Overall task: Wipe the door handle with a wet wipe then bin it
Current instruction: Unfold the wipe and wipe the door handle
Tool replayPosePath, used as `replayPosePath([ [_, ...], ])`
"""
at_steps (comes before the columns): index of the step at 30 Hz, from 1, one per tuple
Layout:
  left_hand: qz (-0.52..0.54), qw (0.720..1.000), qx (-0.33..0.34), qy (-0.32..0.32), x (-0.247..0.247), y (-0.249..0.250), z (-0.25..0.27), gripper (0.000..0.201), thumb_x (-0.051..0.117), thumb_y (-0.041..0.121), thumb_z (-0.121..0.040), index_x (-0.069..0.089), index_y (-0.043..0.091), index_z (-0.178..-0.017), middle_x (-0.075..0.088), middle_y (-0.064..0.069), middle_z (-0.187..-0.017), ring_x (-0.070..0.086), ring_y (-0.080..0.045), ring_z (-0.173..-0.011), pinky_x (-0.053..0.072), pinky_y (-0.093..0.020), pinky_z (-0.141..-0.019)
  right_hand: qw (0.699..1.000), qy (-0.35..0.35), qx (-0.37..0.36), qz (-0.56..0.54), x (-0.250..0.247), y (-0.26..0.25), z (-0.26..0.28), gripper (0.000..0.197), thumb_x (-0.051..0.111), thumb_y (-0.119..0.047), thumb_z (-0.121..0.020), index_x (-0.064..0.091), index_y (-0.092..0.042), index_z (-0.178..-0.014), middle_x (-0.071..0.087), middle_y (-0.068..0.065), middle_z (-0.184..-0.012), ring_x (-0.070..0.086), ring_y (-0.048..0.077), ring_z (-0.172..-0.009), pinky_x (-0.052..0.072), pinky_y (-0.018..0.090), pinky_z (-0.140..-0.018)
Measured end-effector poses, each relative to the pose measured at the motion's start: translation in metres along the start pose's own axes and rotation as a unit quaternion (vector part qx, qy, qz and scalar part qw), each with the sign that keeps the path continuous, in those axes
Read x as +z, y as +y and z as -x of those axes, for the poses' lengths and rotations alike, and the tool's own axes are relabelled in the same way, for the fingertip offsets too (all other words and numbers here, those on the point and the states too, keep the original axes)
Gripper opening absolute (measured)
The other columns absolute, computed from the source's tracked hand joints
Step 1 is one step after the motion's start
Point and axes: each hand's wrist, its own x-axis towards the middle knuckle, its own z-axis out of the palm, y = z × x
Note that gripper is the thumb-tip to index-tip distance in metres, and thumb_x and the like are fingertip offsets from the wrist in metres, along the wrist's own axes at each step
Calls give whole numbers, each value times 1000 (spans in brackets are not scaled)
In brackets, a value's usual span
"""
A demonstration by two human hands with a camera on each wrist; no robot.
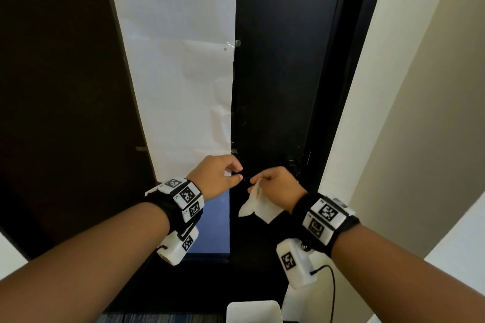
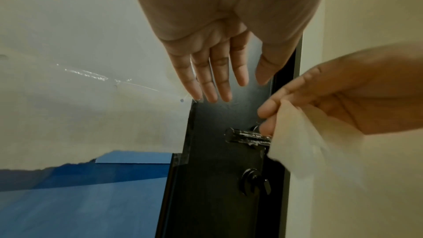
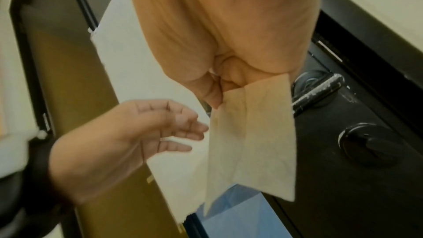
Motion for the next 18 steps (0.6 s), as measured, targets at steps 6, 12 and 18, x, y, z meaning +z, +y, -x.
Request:
replayPosePath([
  [6,34,999,31,-12,13,5,15,39,80,29,-70,59,24,-102,66,4,-101,60,-6,-96,44,-15,-83,995,14,35,-90,-24,-18,-1,21,50,2,-89,70,1,-96,72,22,-101,69,26,-91,56,35,-84],
  [12,25,998,57,-26,15,15,22,47,80,24,-68,54,26,-107,62,9,-104,58,-7,-99,47,-22,-86,986,12,47,-159,-30,-26,6,23,47,-1,-94,68,-1,-101,69,22,-108,66,33,-103,52,45,-94],
  [18,51,997,55,29,19,12,22,27,70,6,-76,64,18,-99,66,4,-90,61,-4,-84,45,-10,-75,977,-42,53,-203,-37,-26,13,26,43,-7,-98,63,-2,-114,71,18,-111,67,29,-104,51,46,-95],
])
